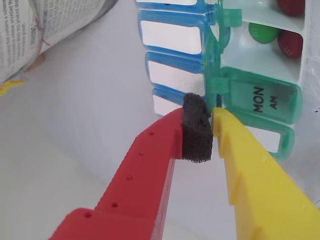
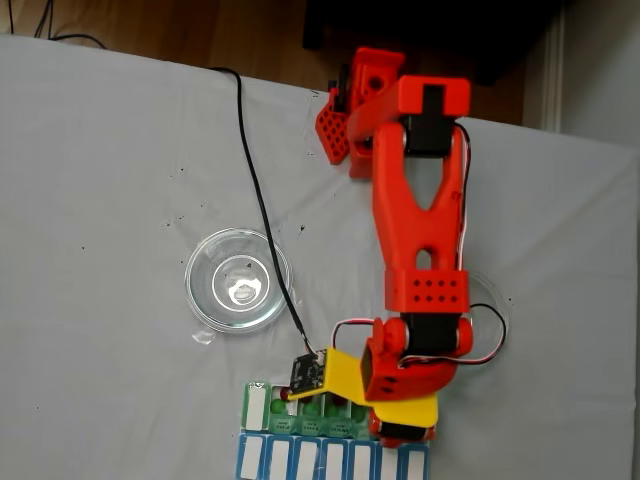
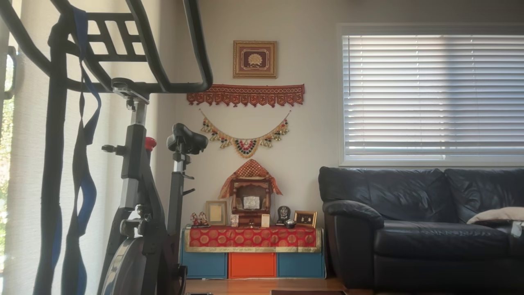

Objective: Sort medicines into box.

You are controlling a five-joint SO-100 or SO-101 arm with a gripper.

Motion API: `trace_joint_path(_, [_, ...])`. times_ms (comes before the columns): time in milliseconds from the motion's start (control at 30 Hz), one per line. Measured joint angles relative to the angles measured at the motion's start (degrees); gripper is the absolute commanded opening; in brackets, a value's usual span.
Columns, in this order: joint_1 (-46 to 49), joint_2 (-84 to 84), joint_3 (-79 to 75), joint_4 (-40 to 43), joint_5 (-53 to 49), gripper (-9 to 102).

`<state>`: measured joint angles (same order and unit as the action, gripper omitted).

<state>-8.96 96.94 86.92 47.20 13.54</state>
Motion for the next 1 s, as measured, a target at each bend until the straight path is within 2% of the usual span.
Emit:
trace_joint_path(367, [1.7, 4.4, 3.9, -4.6, 2.2, 2])
trace_joint_path(1000, [2.3, 4.5, 10.8, -1.9, -6.2, 2])
